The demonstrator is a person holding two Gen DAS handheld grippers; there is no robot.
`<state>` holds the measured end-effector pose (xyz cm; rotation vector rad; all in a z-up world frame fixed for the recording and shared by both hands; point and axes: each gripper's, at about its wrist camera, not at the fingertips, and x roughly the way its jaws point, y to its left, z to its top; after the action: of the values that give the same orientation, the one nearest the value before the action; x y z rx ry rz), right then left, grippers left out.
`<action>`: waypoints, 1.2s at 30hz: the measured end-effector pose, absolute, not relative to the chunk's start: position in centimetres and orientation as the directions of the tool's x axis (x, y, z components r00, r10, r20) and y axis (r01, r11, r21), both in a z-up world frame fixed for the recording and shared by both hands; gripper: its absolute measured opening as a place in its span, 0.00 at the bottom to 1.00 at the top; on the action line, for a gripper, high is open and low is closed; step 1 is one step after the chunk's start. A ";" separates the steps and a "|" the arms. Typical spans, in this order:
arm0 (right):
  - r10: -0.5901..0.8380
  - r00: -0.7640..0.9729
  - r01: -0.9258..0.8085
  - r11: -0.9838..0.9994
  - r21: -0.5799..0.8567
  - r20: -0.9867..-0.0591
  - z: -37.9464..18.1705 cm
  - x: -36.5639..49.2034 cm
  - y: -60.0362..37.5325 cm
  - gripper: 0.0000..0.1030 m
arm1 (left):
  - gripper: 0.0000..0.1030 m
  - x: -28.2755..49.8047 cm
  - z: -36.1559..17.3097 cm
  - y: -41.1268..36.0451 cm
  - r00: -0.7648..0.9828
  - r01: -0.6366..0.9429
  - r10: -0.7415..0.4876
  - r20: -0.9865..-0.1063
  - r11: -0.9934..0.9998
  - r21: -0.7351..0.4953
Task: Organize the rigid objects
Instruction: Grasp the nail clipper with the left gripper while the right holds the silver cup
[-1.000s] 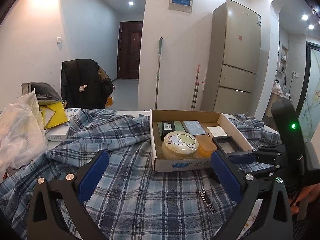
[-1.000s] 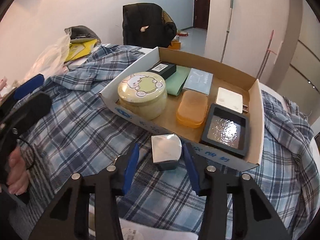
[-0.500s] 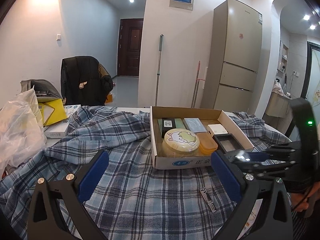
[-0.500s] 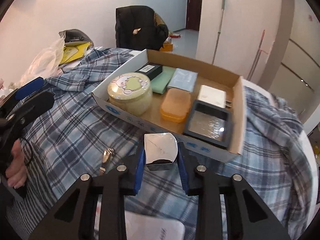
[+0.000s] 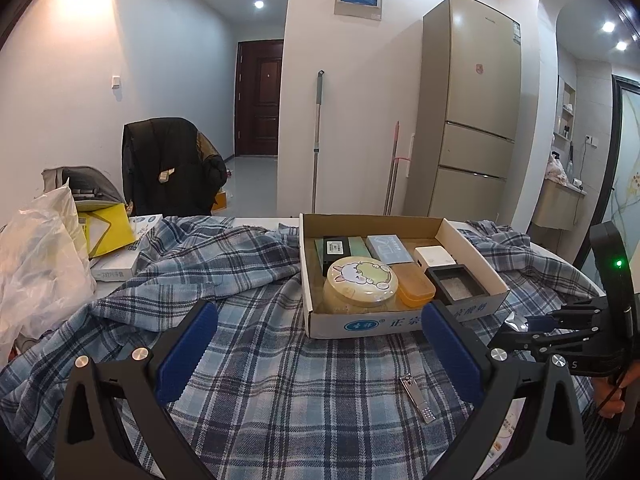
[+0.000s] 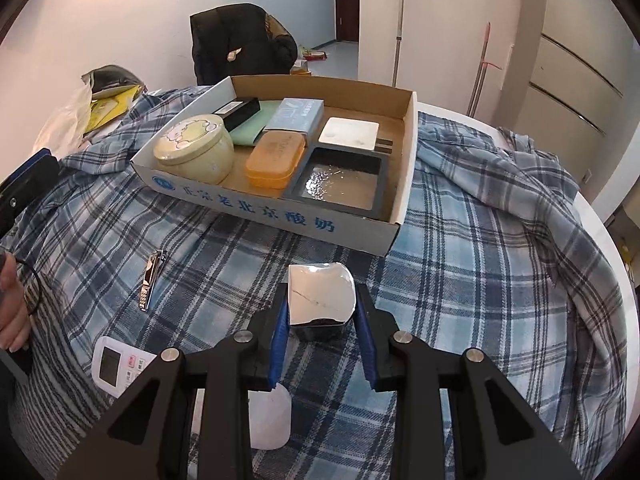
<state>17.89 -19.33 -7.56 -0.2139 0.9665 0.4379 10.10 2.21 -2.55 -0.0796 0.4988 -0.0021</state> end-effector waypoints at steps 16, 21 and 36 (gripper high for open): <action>0.232 0.605 -0.371 0.928 -0.012 -0.761 -4.1 15.0 -22.4 0.28 | 0.50 13.1 -3.0 1.7 0.678 0.041 -0.212 -0.704 0.967 -0.252; 0.200 0.649 -0.328 0.944 -0.032 -0.734 -4.6 14.5 -23.3 0.28 | 0.31 14.4 -4.3 0.1 0.557 0.046 -0.286 -0.779 0.948 -0.315; 0.276 0.651 -0.371 0.928 0.020 -0.707 -4.3 13.5 -24.2 0.28 | 0.23 17.7 -7.3 -3.1 0.369 -0.069 -0.217 -0.904 0.963 -0.260</action>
<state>13.48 -24.19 -4.31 -0.1311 0.7793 0.3684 17.74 -3.07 -7.27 -0.2724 1.1929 -0.0966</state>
